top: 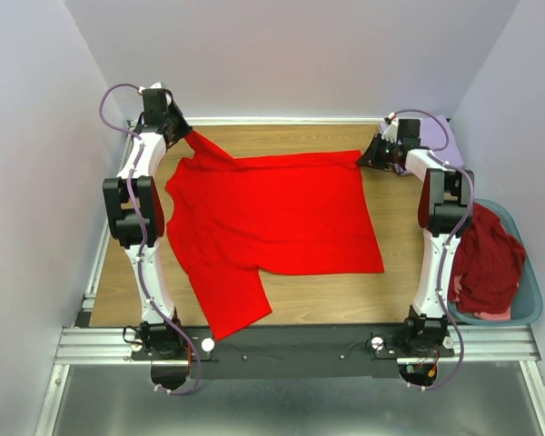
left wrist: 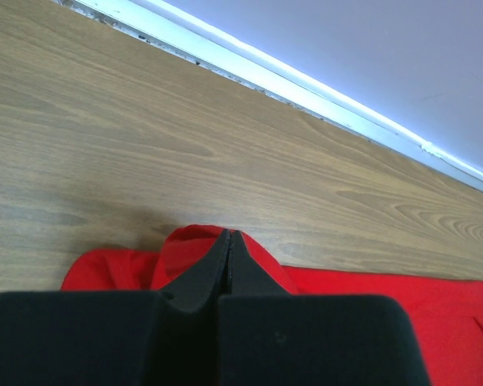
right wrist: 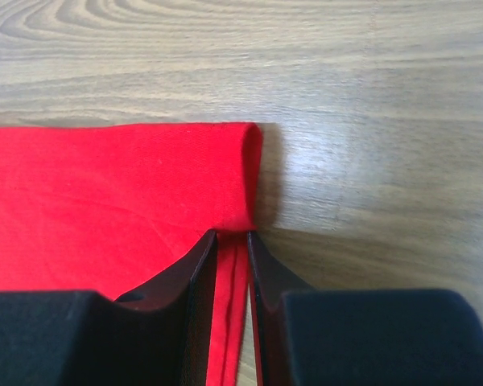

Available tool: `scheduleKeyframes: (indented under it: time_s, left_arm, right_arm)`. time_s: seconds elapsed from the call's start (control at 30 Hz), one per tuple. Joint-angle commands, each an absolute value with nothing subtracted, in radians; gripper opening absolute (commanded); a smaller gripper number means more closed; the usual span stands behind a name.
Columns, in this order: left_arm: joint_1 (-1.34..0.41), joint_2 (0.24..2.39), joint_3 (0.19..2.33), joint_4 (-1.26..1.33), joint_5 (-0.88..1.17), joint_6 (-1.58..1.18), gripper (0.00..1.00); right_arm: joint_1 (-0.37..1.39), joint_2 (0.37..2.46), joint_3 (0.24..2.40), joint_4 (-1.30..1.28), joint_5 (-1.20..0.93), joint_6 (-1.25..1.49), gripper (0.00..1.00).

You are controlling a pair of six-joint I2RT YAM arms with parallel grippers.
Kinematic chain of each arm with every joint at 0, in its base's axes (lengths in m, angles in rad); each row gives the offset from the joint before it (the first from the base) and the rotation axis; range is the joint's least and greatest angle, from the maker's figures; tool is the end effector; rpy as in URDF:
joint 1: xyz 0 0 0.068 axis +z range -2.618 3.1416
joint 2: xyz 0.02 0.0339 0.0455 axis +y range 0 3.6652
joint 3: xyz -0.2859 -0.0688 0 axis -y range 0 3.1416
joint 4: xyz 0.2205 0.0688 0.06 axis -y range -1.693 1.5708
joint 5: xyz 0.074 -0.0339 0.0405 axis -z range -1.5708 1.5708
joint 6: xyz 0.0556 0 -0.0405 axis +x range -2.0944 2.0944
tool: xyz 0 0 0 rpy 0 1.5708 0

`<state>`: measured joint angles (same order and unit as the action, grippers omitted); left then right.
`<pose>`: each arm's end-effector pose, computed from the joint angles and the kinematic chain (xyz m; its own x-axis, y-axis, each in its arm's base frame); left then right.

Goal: Fold and stack the t-shirts
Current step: Fold the tshirt

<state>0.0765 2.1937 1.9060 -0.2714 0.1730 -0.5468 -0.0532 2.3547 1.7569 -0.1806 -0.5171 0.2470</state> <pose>0.5236 0.0305 0.2724 -0.4883 -0.5511 -0.6767 -0.2150 0.8274 -0.5188 0.5257 -0.0005 0.1556 -0.7545 0.2530 -0.6056 -0.1246 0.8507 0.5107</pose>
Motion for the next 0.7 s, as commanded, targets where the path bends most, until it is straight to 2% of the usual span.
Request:
scheduleKeyframes:
  time_s: [0.0, 0.67]
  left_arm:
    - [0.075, 2.154, 1.893, -0.275, 0.202, -0.532, 0.0]
    - [0.075, 2.151, 1.891, -0.278, 0.207, -0.531, 0.0]
  right_arm:
    - [-0.06, 2.329, 1.717, -0.196, -0.417, 0.259, 0.28]
    - [-0.057, 2.407, 1.804, -0.163, -0.607, 0.284, 0.28]
